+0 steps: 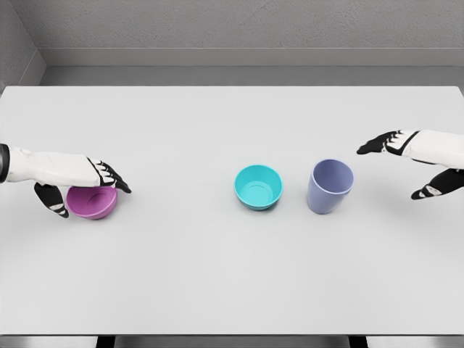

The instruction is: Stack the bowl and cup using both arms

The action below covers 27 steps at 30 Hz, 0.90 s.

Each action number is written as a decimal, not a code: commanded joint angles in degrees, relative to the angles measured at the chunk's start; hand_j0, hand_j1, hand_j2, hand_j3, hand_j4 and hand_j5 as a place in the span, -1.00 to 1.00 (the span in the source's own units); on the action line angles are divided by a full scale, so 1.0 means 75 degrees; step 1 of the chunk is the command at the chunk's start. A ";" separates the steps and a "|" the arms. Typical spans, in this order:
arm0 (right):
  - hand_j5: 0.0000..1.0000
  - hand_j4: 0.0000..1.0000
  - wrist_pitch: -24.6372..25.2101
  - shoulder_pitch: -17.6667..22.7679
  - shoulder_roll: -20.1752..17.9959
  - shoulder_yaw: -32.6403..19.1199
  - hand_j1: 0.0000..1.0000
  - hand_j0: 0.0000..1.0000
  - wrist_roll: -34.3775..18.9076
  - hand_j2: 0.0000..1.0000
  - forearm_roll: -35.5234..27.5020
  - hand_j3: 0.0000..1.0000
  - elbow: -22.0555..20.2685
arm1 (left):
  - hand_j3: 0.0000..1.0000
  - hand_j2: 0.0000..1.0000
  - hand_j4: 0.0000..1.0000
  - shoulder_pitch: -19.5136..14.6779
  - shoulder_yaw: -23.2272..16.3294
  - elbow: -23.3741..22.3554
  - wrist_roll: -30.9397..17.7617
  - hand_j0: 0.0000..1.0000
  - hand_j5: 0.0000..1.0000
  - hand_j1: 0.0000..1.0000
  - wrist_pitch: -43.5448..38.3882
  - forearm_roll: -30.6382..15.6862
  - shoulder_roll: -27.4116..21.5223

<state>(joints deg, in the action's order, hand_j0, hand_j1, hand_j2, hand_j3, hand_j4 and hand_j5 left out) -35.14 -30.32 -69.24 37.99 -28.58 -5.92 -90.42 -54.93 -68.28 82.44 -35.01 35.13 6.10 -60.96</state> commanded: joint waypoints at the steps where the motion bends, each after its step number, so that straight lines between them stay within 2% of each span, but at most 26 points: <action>1: 1.00 1.00 0.0018 0.0000 -0.0003 0.0009 1.00 1.00 0.0002 1.00 -0.0065 1.00 -0.0049 | 1.00 1.00 1.00 0.0000 0.0010 0.0000 0.0002 1.00 1.00 1.00 -0.0017 -0.0028 -0.0005; 27: 1.00 1.00 0.0018 -0.0012 0.0068 0.0009 1.00 1.00 0.0014 1.00 -0.0065 1.00 -0.0061 | 1.00 1.00 1.00 0.0164 0.0080 -0.0082 0.0002 1.00 1.00 1.00 -0.0017 0.0113 0.0100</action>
<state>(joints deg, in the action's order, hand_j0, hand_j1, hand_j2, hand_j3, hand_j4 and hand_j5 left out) -35.14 -30.41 -68.65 38.10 -28.50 -6.01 -90.85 -53.70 -67.71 82.08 -35.01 35.12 7.23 -60.18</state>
